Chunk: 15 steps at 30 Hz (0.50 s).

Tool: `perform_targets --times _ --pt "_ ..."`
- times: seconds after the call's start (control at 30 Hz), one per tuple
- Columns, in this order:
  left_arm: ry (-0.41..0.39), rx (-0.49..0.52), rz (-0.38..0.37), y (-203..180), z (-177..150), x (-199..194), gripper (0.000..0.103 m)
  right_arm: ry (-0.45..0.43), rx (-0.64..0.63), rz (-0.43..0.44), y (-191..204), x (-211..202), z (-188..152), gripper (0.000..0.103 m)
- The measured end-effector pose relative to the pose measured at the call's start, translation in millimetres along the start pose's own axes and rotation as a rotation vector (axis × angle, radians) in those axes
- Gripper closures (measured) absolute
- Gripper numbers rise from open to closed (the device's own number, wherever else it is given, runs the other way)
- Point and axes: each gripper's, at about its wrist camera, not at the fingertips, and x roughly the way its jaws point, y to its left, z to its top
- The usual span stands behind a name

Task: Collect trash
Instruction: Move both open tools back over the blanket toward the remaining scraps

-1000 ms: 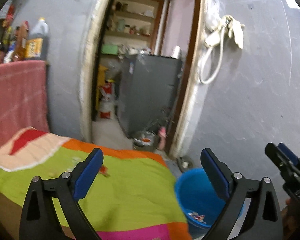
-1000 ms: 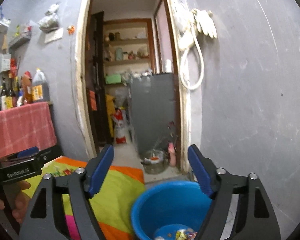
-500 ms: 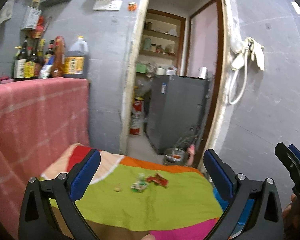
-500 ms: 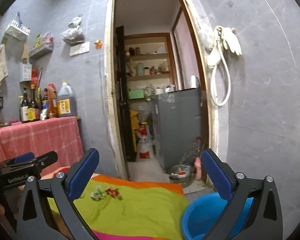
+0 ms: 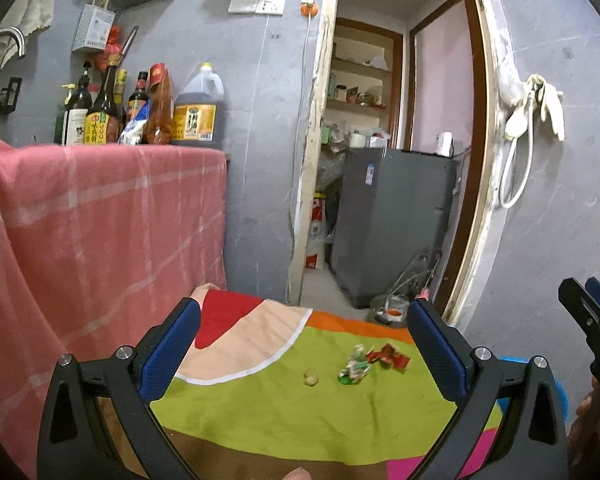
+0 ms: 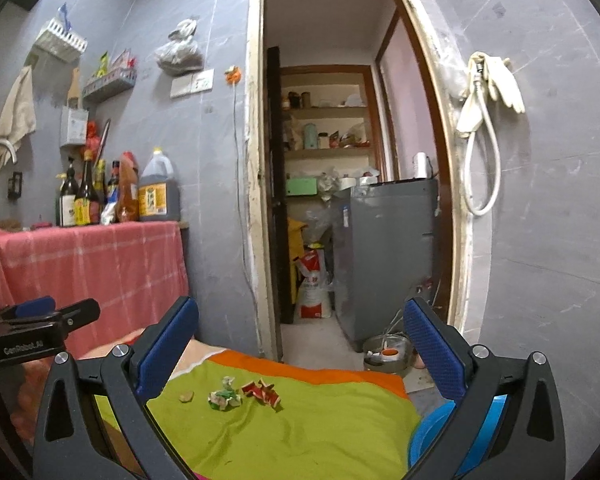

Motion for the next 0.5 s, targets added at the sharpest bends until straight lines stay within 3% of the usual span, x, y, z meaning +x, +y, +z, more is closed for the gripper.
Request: perform_targets --times 0.2,0.5 --pt "0.084 0.022 0.005 8.8 -20.1 33.4 0.002 0.069 -0.036 0.021 -3.0 32.1 -20.9 0.000" --pt "0.266 0.023 -0.039 8.2 -42.7 86.4 0.002 0.243 -0.045 0.056 -16.3 85.3 -49.4 0.000"
